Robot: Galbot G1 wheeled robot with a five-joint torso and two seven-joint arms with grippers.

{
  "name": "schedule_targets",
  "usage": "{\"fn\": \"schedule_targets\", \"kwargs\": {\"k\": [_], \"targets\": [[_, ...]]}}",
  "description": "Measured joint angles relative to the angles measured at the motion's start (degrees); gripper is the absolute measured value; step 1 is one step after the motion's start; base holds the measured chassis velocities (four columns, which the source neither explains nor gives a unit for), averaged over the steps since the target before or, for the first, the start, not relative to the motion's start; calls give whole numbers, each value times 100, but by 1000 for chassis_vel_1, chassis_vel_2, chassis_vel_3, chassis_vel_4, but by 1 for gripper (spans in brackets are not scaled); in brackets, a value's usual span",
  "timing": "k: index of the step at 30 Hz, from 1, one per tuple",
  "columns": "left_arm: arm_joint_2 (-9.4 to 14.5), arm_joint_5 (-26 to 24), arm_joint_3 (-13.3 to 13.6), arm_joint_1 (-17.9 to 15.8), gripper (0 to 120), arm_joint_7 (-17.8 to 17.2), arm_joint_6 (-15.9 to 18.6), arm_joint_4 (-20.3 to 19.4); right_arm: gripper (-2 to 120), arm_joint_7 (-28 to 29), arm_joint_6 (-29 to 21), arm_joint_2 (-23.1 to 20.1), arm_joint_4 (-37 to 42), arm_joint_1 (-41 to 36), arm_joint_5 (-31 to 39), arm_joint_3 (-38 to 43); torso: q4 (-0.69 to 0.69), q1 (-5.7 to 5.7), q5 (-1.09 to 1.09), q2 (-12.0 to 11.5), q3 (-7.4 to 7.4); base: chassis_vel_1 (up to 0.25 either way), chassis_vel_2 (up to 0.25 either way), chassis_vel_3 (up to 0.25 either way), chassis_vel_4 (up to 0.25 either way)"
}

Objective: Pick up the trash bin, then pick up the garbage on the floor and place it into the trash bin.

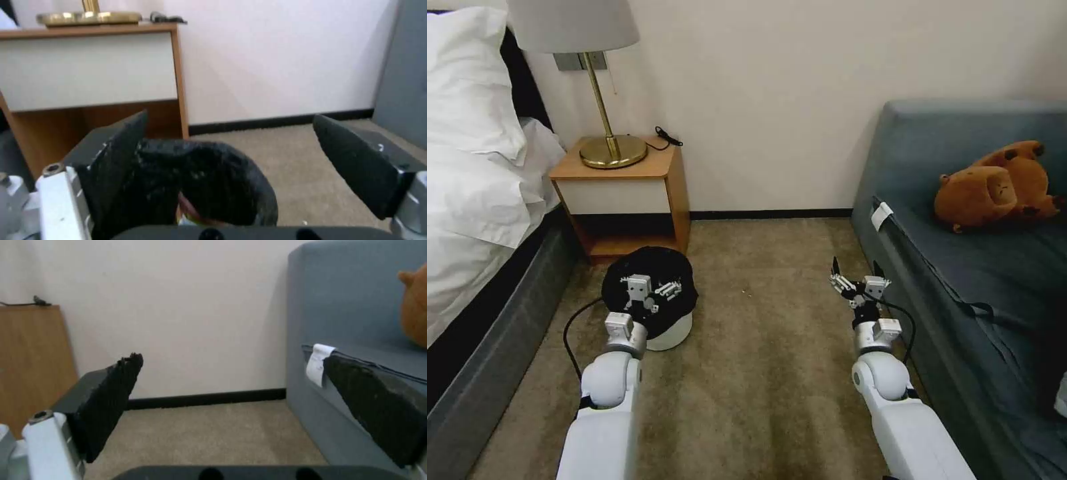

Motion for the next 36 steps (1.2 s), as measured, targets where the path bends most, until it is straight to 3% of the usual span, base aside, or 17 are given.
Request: {"fn": "schedule_targets", "kwargs": {"k": [36], "targets": [[-19, -43, -33, -42, 98, -64, -34, 22, 100, -171, -40, -54, 71, -63, -50, 34, 0, 0, 0, 0, 0, 0, 0, 0, 0]]}}
